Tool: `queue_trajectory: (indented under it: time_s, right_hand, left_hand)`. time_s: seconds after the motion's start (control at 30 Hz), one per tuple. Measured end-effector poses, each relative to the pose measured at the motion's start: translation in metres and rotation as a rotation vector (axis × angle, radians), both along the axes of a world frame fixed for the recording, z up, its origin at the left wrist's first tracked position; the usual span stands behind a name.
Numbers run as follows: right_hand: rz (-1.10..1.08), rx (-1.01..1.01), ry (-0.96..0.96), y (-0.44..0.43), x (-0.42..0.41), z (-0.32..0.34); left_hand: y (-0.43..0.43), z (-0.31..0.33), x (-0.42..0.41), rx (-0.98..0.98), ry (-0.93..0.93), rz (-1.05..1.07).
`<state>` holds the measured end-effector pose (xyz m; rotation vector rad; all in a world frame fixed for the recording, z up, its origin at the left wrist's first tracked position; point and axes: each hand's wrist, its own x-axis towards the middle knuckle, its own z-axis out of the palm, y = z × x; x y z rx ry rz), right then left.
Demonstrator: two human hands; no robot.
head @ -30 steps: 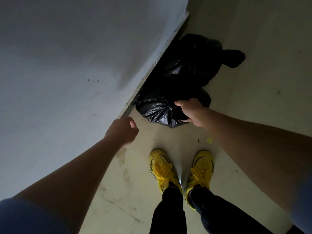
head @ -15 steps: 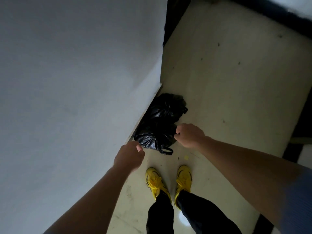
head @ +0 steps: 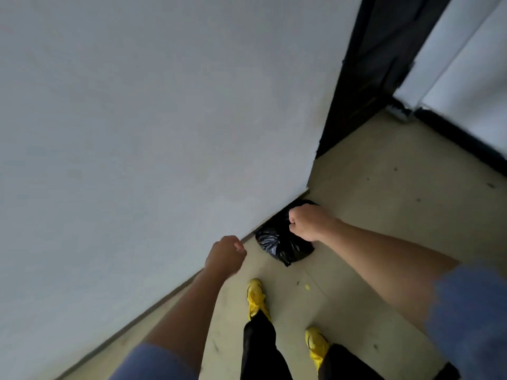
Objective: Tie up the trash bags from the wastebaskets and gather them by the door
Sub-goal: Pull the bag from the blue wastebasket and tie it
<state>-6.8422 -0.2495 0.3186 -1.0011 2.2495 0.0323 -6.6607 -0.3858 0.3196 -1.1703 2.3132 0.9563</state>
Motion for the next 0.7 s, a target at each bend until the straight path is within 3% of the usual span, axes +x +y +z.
queue_trajectory:
  time_s: [0.37,0.7]
  right_hand:
    - [0.697,-0.160,0.201,-0.111,0.142,0.143]
    - [1.196,-0.406,0.190,-0.248,0.461,0.220]
  left_hand:
    - [0.000,0.133,0.214,-0.200,0.050,0.491]
    - [-0.008,0.222,0.526,-0.460,-0.079,0.961]
